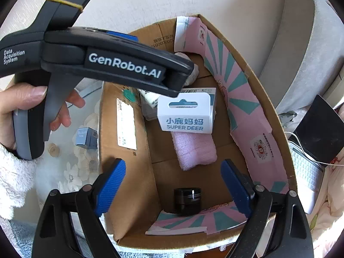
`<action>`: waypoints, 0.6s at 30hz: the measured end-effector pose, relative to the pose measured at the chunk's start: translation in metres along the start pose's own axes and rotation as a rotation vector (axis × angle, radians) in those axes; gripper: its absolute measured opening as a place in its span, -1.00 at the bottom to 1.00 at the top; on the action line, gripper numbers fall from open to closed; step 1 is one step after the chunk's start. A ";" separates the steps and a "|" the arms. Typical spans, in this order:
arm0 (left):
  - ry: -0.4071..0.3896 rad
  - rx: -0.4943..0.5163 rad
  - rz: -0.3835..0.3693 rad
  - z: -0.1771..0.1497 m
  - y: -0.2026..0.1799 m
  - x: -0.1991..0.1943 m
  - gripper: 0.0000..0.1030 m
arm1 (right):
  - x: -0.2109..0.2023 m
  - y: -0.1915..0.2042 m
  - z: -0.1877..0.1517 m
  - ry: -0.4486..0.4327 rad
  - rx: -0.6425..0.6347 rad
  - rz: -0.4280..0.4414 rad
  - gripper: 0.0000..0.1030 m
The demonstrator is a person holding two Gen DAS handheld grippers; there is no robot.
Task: Organize objects
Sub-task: 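Open the left tool dropping the tissue pack while the right tool releases the jar, then move both open tools back over the wooden cylinder and blue cube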
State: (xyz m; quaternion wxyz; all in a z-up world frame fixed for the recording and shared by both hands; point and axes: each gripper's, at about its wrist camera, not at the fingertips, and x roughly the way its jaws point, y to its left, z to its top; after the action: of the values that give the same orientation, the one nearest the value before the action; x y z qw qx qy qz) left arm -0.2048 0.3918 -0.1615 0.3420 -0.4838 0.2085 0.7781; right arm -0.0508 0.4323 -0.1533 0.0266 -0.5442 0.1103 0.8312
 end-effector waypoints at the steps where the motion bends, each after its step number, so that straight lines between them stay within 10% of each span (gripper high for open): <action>1: -0.004 -0.002 0.001 0.000 -0.001 -0.002 1.00 | -0.002 -0.001 0.000 -0.004 0.002 0.000 0.71; 18: -0.126 -0.099 0.072 -0.011 0.027 -0.127 1.00 | -0.069 0.035 0.022 -0.107 -0.064 -0.010 0.71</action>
State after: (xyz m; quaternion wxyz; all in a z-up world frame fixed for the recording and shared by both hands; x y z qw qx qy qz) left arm -0.1804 0.3238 -0.0530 0.3020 -0.4421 0.1652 0.8282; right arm -0.0480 0.4079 -0.0764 0.0195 -0.4999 0.0794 0.8622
